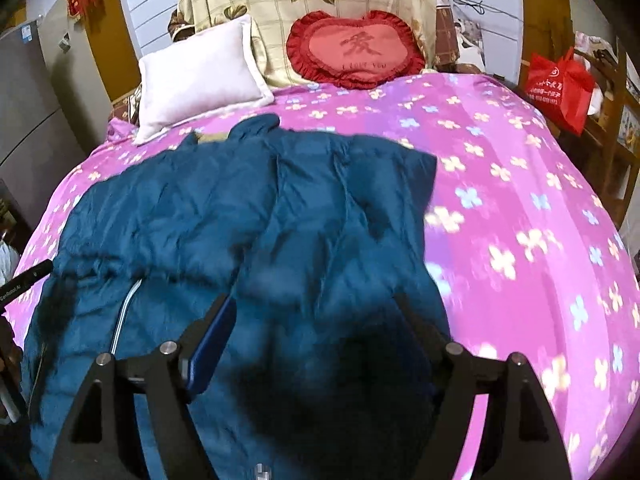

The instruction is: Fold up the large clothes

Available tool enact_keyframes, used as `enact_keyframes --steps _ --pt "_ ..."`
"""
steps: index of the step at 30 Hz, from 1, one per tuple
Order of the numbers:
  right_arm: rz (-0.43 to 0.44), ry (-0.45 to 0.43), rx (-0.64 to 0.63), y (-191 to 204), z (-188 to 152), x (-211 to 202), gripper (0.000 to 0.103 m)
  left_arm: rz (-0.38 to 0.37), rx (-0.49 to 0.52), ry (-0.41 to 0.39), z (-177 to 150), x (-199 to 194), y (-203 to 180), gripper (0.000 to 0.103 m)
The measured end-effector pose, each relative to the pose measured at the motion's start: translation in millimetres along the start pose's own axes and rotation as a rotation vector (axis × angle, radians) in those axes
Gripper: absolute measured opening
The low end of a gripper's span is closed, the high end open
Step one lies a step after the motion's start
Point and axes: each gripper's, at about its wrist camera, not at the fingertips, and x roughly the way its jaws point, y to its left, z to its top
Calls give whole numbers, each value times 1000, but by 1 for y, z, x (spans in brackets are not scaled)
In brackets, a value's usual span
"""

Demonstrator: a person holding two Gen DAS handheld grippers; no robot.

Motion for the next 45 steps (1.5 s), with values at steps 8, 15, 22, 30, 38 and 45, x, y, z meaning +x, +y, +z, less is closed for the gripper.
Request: enact_keyframes --steps 8,15,22,30,38,45 --pt "22 35 3 -1 -42 -37 81 10 -9 21 -39 -37 24 46" --pt "23 78 -15 0 -81 -58 81 25 16 17 -69 -66 39 46" --pt "34 105 -11 0 -109 -68 81 26 16 52 -97 -79 51 46" --pt "21 137 -48 7 -137 -78 81 27 17 73 -122 -91 60 46" --pt "39 142 -72 15 -157 -97 81 30 8 93 -137 -99 73 46" --pt "48 157 -78 19 -170 -103 82 39 1 117 -151 -102 85 46"
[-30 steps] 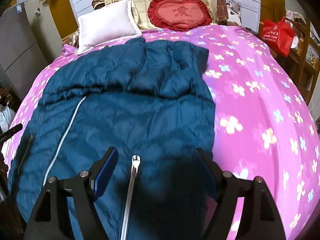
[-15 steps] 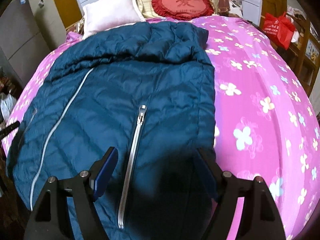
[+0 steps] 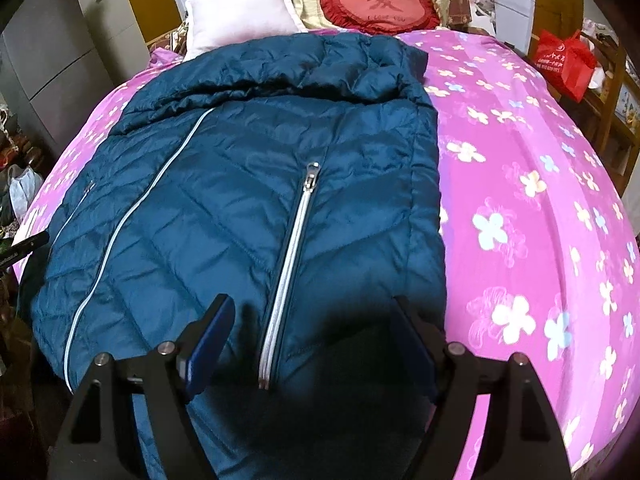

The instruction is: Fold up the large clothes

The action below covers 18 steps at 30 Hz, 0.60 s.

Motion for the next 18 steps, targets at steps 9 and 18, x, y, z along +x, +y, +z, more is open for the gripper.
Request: enact_keyframes --steps 9,18 --pt "10 0 14 -2 -9 -5 83 -3 -10 9 -8 -6 8 46" --pt "4 -3 30 -9 -13 -9 83 -6 -9 22 -15 -8 10 46"
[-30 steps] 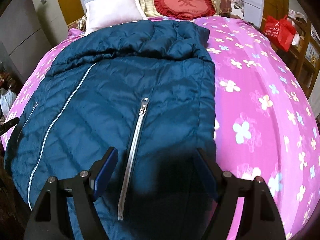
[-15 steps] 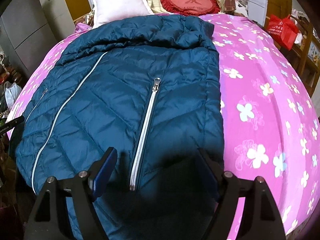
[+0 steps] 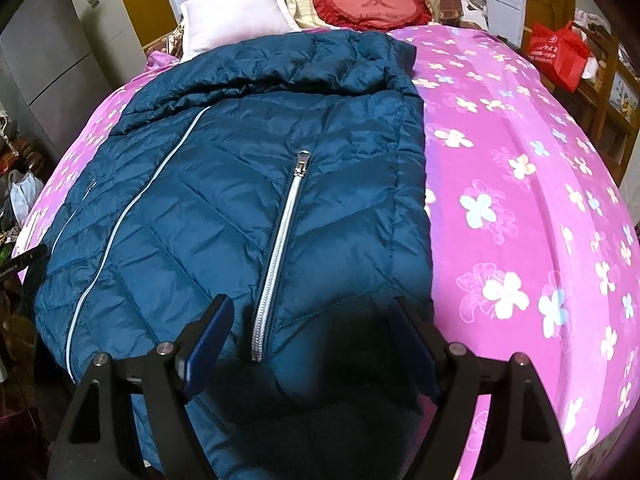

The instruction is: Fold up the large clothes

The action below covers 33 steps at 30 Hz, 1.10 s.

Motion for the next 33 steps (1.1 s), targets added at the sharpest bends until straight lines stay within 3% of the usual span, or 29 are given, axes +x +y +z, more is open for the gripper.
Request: enact_keyframes --steps 8,16,20,26,33 --pt "-10 4 9 -7 -5 -2 83 -20 -12 5 -4 -3 6 46" --pt "-21 24 51 -25 -13 -3 84 -118 -55 32 -11 -8 27 46" --pt "-8 41 57 -28 -19 -1 84 -123 -98 43 -16 -12 45 46" --pt "48 72 48 -29 -30 3 84 -167 -171 105 -26 1 62 46" --pt "105 65 44 -28 -40 1 86 -167 -123 92 -29 0 49 46"
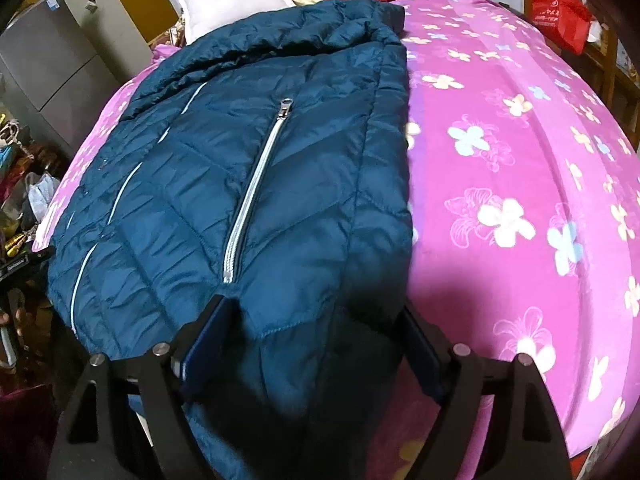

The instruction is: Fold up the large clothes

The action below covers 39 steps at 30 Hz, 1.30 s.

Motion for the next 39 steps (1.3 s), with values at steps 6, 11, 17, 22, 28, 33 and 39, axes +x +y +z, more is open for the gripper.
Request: enact_keyframes --steps 6,11,17,22,28,33,39 --pt "49 11 -28 1 -11 -6 87 28 57 -5 -2 5 -13 48" --pt "143 3 -23 2 -20 -9 80 42 78 -17 -3 7 -17 51" --pt "175 -2 -93 17 -22 -9 55 48 83 -12 -2 8 -18 51" --pt "236 -23 -41 9 -24 -7 64 55 90 -26 -4 8 -20 53" --pt "175 -41 -82 20 -28 -6 48 61 99 -13 -1 9 -21 54" --pt "212 -34 -54 16 -24 -5 36 62 101 -14 -1 9 -21 54" --pt "265 -19 -13 8 -23 -2 45 65 103 -17 -1 10 -21 55"
